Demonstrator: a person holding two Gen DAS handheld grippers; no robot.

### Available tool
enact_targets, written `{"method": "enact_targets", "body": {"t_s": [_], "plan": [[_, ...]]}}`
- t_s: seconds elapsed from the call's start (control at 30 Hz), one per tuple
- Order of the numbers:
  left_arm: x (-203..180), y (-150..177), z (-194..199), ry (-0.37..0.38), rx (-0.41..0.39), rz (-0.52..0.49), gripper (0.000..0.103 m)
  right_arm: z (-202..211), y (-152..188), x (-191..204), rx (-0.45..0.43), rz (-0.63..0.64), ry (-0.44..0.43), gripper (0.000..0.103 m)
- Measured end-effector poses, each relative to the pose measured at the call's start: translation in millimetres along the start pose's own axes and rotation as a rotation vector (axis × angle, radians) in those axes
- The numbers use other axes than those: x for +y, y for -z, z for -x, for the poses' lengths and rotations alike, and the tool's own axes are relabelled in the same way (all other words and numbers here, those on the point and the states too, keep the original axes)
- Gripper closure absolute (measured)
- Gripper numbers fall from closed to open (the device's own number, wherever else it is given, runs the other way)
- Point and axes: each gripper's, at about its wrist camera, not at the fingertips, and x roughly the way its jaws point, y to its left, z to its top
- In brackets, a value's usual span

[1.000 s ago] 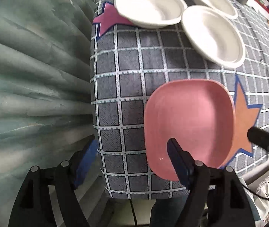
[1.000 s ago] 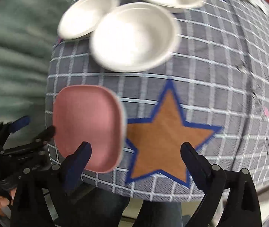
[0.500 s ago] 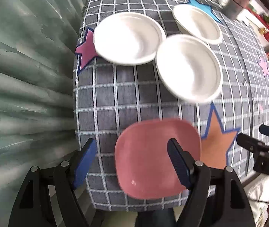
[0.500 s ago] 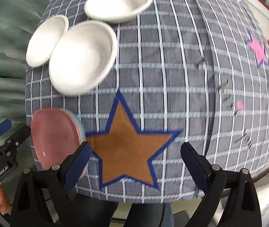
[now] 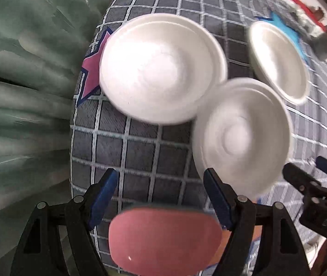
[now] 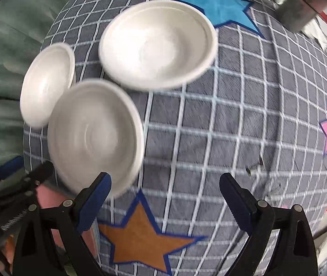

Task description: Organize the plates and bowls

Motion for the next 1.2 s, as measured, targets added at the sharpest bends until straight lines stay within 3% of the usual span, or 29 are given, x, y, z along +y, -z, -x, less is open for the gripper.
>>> {"method": "enact_targets", "body": {"t_s": [0.27, 0.3, 0.37, 0.43, 0.47, 0.5, 0.6, 0.63, 0.8, 1.0, 1.2], "plan": [[-3, -23, -25, 0.013, 0.053, 0.066, 0.023, -16, -40, 1, 0.018, 0.017, -0.026, 0.007], [-5, -24, -27, 0.019, 0.059, 0.063, 0.028, -19, -43, 2, 0.024, 0.02, -0.025, 0.008], [-7, -26, -29, 0.036, 0.065, 0.053, 0.041, -20, -44, -2, 0.031, 0.014, -0.038, 0.022], [-12, -29, -32, 0.055, 0.083, 0.04, 0.055, -25, -48, 0, 0.048, 0.007, -0.055, 0.054], [-20, -29, -32, 0.07, 0.087, 0.038, 0.063, -31, -48, 4, 0.063, 0.004, -0.078, 0.06], [-24, -30, -33, 0.082, 0.086, 0.03, 0.068, -33, -49, 3, 0.078, 0.002, -0.124, 0.074], [-37, -31, -35, 0.062, 0.077, -0.011, 0.077, -33, -50, -2, 0.083, -0.003, -0.186, 0.083], [-42, -30, -35, 0.058, 0.08, -0.028, 0.077, -34, -49, -3, 0.085, -0.001, -0.196, 0.091], [-74, -22, -29, 0.029, 0.066, -0.105, 0.076, -34, -25, -27, 0.1, -0.036, -0.225, 0.091], [-126, -2, -15, 0.008, 0.044, -0.205, 0.074, -23, 14, -61, 0.09, 0.004, -0.185, 0.087], [-194, 34, -11, 0.009, 0.059, -0.369, 0.07, -29, 59, -111, 0.122, -0.086, -0.199, 0.086]]}}
